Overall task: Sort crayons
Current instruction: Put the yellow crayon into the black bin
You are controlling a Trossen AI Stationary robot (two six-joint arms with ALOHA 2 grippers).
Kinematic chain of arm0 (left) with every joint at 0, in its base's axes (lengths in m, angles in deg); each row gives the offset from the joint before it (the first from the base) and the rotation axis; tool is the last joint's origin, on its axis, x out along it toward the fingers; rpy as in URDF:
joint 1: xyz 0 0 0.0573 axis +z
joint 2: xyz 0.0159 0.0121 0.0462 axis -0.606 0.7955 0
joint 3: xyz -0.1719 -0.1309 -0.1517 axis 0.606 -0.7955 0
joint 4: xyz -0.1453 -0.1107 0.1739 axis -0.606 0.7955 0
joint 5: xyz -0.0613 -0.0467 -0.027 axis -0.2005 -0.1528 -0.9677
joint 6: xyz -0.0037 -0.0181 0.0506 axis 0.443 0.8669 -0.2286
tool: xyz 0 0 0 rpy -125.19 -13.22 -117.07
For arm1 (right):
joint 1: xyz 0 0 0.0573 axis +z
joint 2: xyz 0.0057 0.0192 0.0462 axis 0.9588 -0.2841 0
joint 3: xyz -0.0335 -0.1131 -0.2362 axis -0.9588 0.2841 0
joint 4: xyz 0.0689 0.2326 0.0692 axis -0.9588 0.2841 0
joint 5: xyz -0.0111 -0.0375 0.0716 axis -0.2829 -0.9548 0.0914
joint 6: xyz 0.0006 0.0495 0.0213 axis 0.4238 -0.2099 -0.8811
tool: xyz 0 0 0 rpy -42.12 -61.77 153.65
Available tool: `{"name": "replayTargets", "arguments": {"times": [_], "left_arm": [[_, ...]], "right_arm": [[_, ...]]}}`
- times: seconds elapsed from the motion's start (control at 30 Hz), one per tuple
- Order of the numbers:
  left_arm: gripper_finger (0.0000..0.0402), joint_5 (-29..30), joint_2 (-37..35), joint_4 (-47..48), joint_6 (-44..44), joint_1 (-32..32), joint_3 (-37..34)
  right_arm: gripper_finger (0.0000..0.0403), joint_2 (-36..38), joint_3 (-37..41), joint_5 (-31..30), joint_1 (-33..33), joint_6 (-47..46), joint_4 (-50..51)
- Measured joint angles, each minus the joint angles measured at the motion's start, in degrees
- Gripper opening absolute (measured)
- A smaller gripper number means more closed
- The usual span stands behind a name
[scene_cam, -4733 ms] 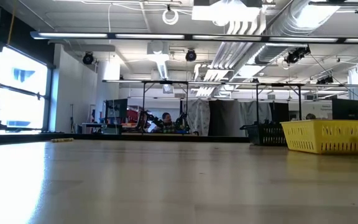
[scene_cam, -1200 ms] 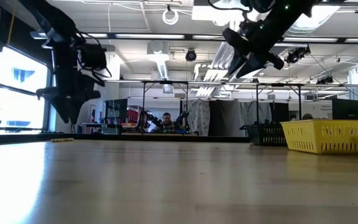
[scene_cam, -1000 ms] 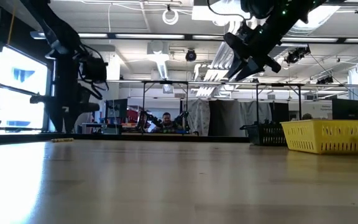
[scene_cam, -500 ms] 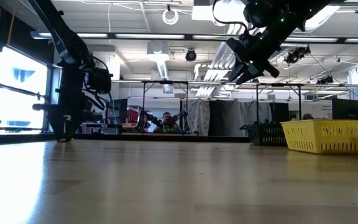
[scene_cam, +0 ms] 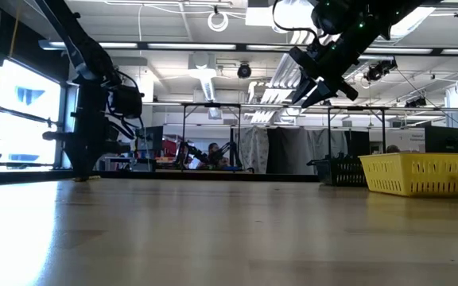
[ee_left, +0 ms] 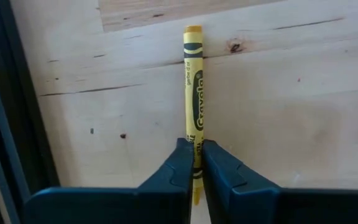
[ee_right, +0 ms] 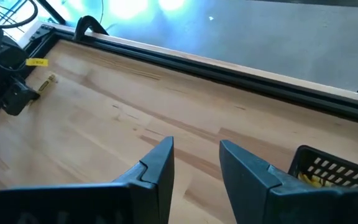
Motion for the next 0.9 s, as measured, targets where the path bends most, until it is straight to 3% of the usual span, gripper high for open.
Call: {"name": "replayTargets", "arguments": {"times": [0.2,0.43,0.57,0.67,0.8,0.9], "left_arm": [[0.0011,-1.97,-2.56,0.58,1.57,0.13,0.94],[0.0011,-11.69,-10.62,-3.17,-1.76,-2.47,3.99],[0.0011,-19.38,-15.38,-12.13,-1.09,-5.17,6.72],[0.0011,-21.63,-18.15,-22.53,-0.4,-7.75,8.04],[0.0012,-22.79,-20.05,-35.3,-1.8,-11.17,8.98],[0.0012,-27.63,-20.09,-41.44,-0.92,-12.82,9.29]], "right_arm": [[0.0114,0.0,0.0,0.0,0.0,-2.81,-0.07],[0.0114,0.0,0.0,-0.02,0.0,-6.22,-0.51],[0.0114,0.0,0.0,2.41,0.1,-10.46,-4.57],[0.0114,0.0,0.0,4.19,1.13,-12.07,-12.07],[0.0114,0.0,0.0,2.43,3.29,-15.41,-23.83],[0.0114,0.0,0.0,0.1,5.06,-15.86,-30.46]]}}
